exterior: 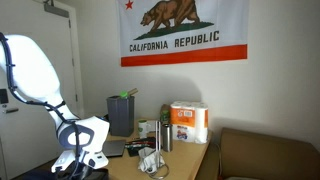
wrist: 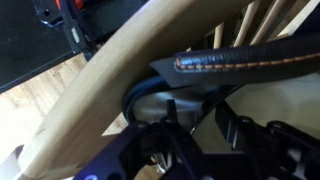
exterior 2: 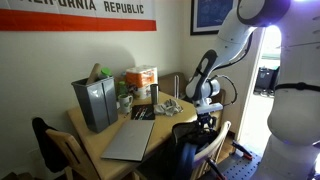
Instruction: Place the bowl on the table
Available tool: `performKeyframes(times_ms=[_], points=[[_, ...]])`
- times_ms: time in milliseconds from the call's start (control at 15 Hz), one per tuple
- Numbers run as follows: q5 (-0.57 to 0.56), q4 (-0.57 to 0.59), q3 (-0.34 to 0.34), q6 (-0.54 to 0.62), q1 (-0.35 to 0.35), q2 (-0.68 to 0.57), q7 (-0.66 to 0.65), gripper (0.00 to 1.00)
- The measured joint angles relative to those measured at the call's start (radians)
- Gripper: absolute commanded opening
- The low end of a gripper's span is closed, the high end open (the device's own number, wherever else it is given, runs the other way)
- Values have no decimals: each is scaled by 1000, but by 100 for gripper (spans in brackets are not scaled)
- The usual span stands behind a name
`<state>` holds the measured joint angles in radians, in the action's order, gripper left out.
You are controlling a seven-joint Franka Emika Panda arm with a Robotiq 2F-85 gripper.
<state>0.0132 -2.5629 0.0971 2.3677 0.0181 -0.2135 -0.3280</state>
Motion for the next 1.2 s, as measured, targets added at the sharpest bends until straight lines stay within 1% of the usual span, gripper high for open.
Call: performKeyframes(times_ms=[67,133,267,400,533,733,1000,1200], points=[[-7,0,0,8,-3,-1,-12,7],[-13,0,0,15,-6,-1,-18,6],[-29,2,0,31,-10,-1,-39,8],[-48,6,0,43,-14,-1,-58,6],[-60,19,0,61,-16,1,-73,7],[-72,45,0,62,-26,19,-73,6],[-72,77,-17,56,-34,72,-69,7],[-63,88,-44,50,-40,138,-44,6]])
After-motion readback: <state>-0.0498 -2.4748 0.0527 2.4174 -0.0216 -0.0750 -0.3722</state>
